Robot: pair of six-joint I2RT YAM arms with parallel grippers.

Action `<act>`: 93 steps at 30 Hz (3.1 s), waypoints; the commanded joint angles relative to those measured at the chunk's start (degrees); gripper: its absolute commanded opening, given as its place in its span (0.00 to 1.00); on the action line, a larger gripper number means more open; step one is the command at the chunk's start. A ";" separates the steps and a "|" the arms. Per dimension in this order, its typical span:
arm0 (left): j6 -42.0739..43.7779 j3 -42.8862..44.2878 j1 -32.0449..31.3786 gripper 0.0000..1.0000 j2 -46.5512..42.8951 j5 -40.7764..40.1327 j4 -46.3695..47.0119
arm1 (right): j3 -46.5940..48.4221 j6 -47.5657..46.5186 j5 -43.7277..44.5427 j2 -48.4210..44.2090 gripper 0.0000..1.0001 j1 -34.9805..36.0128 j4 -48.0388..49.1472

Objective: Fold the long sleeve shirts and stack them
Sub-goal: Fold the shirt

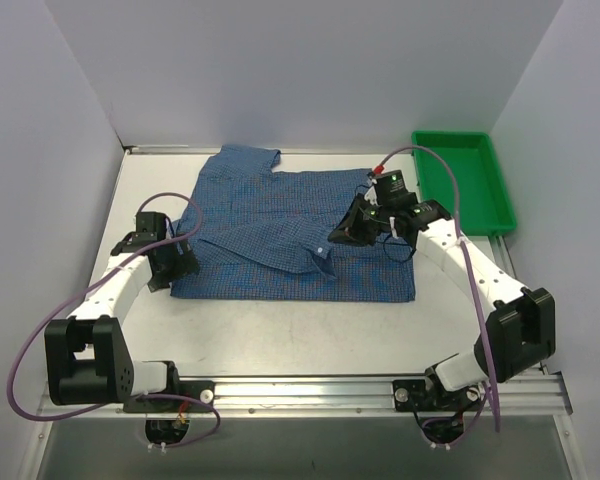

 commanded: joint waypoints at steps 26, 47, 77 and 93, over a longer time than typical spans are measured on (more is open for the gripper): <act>-0.30 0.59 -0.16 0.85 -0.31 -1.60 -0.31 | -6.92 -7.53 4.79 -3.41 0.00 -6.65 -9.49; 0.14 0.94 -0.25 0.86 0.21 -0.11 -0.22 | -4.80 -17.11 28.18 3.88 0.46 -2.08 -5.20; 0.14 0.59 -0.34 0.86 0.21 -0.28 -0.22 | -19.40 -10.96 12.27 9.42 0.05 -4.28 10.73; 0.14 0.77 -0.25 0.87 0.30 -0.90 -0.31 | -17.11 -9.90 12.62 4.40 0.00 -4.28 0.87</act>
